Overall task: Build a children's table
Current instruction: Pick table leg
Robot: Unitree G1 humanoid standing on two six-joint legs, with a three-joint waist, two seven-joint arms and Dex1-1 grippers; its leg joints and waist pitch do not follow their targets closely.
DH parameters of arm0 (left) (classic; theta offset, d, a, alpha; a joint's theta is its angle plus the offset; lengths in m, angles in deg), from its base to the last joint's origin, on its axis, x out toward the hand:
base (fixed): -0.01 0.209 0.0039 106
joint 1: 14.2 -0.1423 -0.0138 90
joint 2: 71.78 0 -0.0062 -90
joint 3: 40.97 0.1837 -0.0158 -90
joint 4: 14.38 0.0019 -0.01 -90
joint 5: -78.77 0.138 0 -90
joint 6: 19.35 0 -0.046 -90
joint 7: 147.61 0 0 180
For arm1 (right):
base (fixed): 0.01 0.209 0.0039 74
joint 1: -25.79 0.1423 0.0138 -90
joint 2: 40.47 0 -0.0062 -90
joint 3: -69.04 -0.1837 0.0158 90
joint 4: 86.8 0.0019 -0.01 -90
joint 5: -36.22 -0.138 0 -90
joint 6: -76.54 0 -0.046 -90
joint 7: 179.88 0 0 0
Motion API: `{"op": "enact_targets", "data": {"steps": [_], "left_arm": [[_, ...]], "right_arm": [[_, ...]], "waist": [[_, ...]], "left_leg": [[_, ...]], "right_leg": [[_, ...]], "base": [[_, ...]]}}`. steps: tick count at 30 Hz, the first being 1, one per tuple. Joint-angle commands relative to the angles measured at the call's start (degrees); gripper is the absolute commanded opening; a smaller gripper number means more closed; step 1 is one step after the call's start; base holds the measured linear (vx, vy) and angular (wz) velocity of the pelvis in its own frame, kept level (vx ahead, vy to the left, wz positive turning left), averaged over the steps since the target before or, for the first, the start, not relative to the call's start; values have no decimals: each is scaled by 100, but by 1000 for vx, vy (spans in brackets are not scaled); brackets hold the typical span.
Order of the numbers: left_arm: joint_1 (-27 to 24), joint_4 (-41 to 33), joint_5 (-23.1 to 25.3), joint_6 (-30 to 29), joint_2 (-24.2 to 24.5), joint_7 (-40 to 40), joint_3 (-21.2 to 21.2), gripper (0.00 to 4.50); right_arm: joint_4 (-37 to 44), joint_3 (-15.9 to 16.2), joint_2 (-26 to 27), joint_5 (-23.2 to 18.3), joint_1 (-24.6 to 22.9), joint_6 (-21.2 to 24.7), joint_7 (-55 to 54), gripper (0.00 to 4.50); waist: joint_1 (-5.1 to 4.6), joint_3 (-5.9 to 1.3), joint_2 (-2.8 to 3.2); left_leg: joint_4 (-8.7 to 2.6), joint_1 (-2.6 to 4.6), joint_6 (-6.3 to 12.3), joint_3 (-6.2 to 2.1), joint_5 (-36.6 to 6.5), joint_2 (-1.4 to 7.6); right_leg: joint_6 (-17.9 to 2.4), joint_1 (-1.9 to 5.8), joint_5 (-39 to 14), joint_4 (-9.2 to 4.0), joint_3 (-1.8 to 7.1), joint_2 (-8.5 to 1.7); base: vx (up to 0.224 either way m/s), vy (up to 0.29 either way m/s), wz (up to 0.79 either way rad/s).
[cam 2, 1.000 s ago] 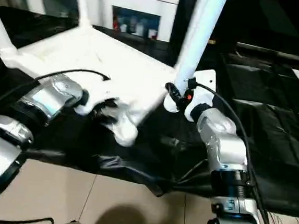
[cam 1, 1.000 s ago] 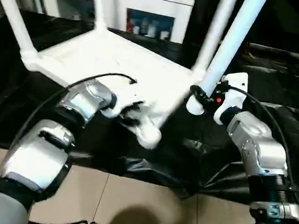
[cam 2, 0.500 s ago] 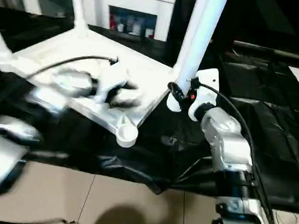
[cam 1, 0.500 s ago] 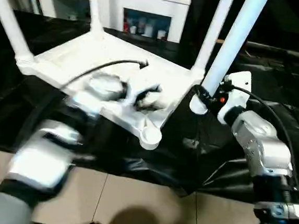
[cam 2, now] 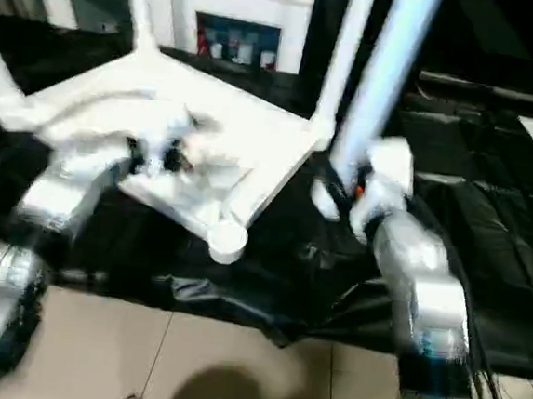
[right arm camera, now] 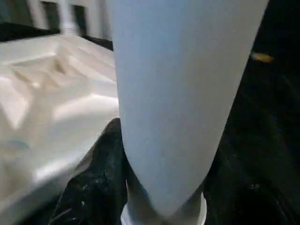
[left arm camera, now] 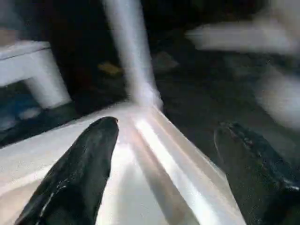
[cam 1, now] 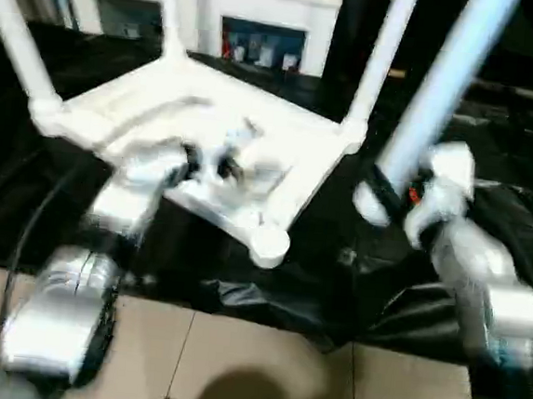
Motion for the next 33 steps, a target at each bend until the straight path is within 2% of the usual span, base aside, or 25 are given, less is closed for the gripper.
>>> {"op": "enact_targets", "data": {"steps": [1,2,3,4,5,6,7,8,9,11,12,14,16,17,18,19,20,22,24,27,29,30,31,32,33], "left_arm": [[-581,-598,-92,-309,-191,-896,-375,373],[-907,-831,2,-291,-274,-1180,-429,373],[-1156,-985,76,-169,-330,-1351,-438,373],[-1325,-1111,141,-111,-377,-1504,-443,373],[-1383,-1164,174,-95,-397,-1556,-441,373],[-1529,-1328,403,-11,-431,-1765,-402,373],[-1533,-1344,477,28,-416,-1796,-380,373],[-1549,-1441,475,-100,-404,-1779,-354,373],[-1546,-1586,782,-227,-347,-1987,-258,373],[-1526,-1671,827,-379,-340,-2059,-248,373],[-1542,-1817,842,-520,-358,-2146,-257,373],[-1561,-1987,918,-588,-363,-2246,-244,373],[-1601,-2204,804,-836,-413,-2377,-287,373],[-1630,-2305,741,-871,-433,-2445,-286,373],[-1649,-2367,703,-881,-449,-2491,-284,373],[-1663,-2412,755,-851,-420,-2477,-226,373],[-1666,-2420,759,-842,-419,-2472,-217,373],[-1672,-2455,697,-826,-417,-2336,-179,373],[-1687,-2513,686,-867,-434,-2316,-159,373],[-1737,-2682,654,-977,-507,-2387,-171,373],[-1757,-2726,649,-1015,-485,-2361,-148,373],[-1769,-2742,659,-1038,-465,-2364,-135,373],[-1782,-2751,656,-1046,-450,-2358,-134,373],[-1793,-2763,648,-1058,-432,-2370,-123,373],[-1804,-2772,642,-1061,-410,-2383,-123,373]], "right_arm": [[253,-3,230,111,-195,29,-293,186],[231,-8,374,61,-292,-34,-368,186],[208,-24,497,15,-339,-35,-459,186],[201,-22,582,-31,-354,-30,-556,186],[189,-15,612,-43,-348,-31,-587,186],[108,65,681,-27,-283,-95,-668,186],[76,96,688,-8,-253,-138,-667,186],[74,101,710,-16,-235,-138,-676,186],[35,164,693,37,-174,-128,-676,186],[13,211,683,54,-143,-133,-634,186],[32,226,693,60,-143,-131,-613,186],[69,230,702,64,-149,-126,-597,186],[132,240,728,108,-181,-156,-558,186],[154,240,745,125,-194,-153,-572,186],[165,239,754,133,-202,-147,-589,186],[167,261,740,137,-216,-160,-592,186],[165,269,734,134,-219,-165,-590,186],[186,385,671,100,-263,-214,-456,186],[196,438,631,102,-277,-218,-408,186],[226,531,591,1,-290,-47,-205,186],[239,577,598,18,-285,-60,-168,186],[239,634,586,58,-279,-87,-133,186],[235,673,596,79,-274,-103,-119,186],[234,705,604,56,-268,-106,-69,186],[266,772,619,2,-284,-165,42,186]], "waist": [[68,-473,-19],[115,-447,-21],[129,-476,64],[254,-434,-21],[246,-412,-91],[354,-372,-30],[351,-348,9],[227,-389,159],[-34,-393,130],[-146,-400,308],[-238,-426,338],[-362,-430,381],[-420,-483,333],[-418,-519,258],[-401,-583,85],[-323,-647,-28],[-92,-566,-56],[-127,-494,-11],[-181,-452,78],[-298,-304,111],[-247,-246,145],[-290,-220,206],[-322,-243,257],[-373,-219,255],[-470,-257,279]], "left_leg": [[-208,-53,473,35,-757,-17],[-67,-127,665,-57,-652,-3],[163,90,436,56,-779,21],[310,71,234,5,-1223,-88],[392,-31,223,-72,-1239,-112],[537,-13,133,-201,-1302,-118],[488,51,108,-246,-1333,-106],[7,372,-77,-136,-1325,-41],[-438,402,357,-319,-1524,132],[-551,299,-9,-305,-1820,231],[-621,307,-549,-498,-1823,427],[-812,340,-497,-738,-1561,895],[-726,384,331,-813,-971,988],[-585,324,1054,-701,-648,760],[-211,45,1445,-346,-431,196],[39,-195,1476,-115,-181,-216],[107,-249,1143,-125,-176,-300],[-123,-293,704,-154,-268,-182],[-260,-176,511,-181,-851,-43],[-363,231,117,-230,-3024,38],[-452,-101,282,-413,-3621,-100],[-440,-90,269,-408,-3833,-119],[-432,-297,326,-419,-3719,-152],[-492,-396,335,-422,-3732,-181],[-308,369,44,-348,-4030,38]], "right_leg": [[-1307,495,-649,-509,422,-685],[-1178,542,-1275,-666,553,-957],[-1077,336,-1944,-806,995,-850],[-1152,435,-2377,-862,1391,-814],[-1200,520,-2431,-874,1522,-844],[-1239,450,-2573,-954,1812,-823],[-1202,345,-2577,-939,1850,-677],[-908,0,-2075,-685,1468,42],[-705,-195,-1091,-104,664,286],[-598,-140,-320,-86,401,85],[-505,-33,4,-66,284,15],[-343,-64,-148,125,75,-74],[-232,-108,-437,269,64,-220],[-429,-11,-232,111,147,-361],[-1060,203,569,-268,308,-572],[-1304,413,1158,-341,349,-648],[-921,402,917,-501,458,-900],[-260,394,-786,-555,286,-612],[-255,306,-1723,-608,219,-486],[-160,214,-3846,-802,117,-413],[50,632,-4897,-893,-250,-683],[30,673,-5120,-873,-352,-673],[-16,975,-5004,-798,-420,-714],[-33,1085,-4830,-731,-495,-667],[-137,549,-4762,-886,-314,-566]], "base": [[0,0,0],[0,0,0],[0,0,0],[0,0,0],[-22,98,-39],[-40,161,-43],[-40,161,-43],[-71,196,-34],[-117,183,-24],[-113,179,-9],[-59,146,17],[-48,108,12],[0,0,0],[-46,-71,0],[-59,-100,-8],[-59,-100,-8],[-61,-118,-7],[-65,-105,-10],[-32,-33,-8],[0,0,0],[0,0,0],[0,45,38],[0,45,38],[29,36,47],[7,6,49]]}}
